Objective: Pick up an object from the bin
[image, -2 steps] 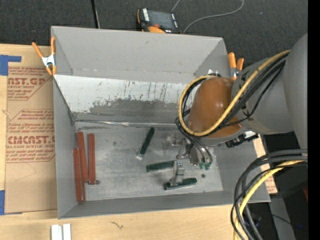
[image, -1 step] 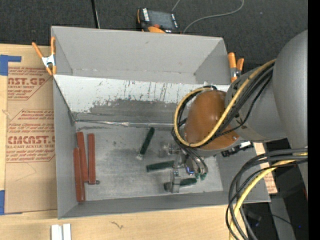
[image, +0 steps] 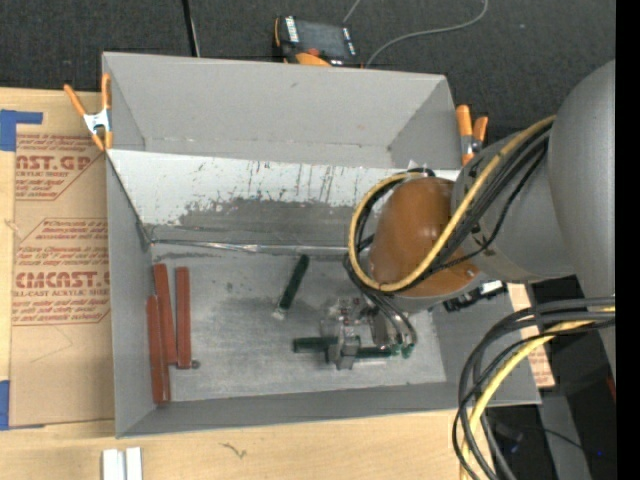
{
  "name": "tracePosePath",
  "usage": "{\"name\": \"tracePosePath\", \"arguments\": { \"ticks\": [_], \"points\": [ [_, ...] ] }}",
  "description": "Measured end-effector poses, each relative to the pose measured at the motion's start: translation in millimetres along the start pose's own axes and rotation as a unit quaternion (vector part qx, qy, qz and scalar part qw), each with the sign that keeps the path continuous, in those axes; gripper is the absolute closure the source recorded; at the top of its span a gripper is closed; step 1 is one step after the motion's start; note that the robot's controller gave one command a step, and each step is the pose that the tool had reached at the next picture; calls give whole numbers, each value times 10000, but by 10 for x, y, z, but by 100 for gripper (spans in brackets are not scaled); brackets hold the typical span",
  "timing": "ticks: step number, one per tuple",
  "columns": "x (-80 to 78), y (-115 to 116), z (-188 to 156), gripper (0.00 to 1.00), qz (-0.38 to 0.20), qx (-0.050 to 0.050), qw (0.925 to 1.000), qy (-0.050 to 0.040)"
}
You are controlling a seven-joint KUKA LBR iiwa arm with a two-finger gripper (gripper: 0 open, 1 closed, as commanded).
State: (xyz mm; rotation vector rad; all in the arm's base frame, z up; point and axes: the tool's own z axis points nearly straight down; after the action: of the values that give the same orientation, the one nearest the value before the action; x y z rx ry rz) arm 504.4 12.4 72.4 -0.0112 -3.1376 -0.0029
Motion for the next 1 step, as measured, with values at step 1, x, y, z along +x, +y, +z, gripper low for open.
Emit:
{"name": "tracePosePath", "arguments": {
  "ticks": [1],
  "points": [
    [-3,-2,23,0,2,1,10000,-27]
  ]
}}
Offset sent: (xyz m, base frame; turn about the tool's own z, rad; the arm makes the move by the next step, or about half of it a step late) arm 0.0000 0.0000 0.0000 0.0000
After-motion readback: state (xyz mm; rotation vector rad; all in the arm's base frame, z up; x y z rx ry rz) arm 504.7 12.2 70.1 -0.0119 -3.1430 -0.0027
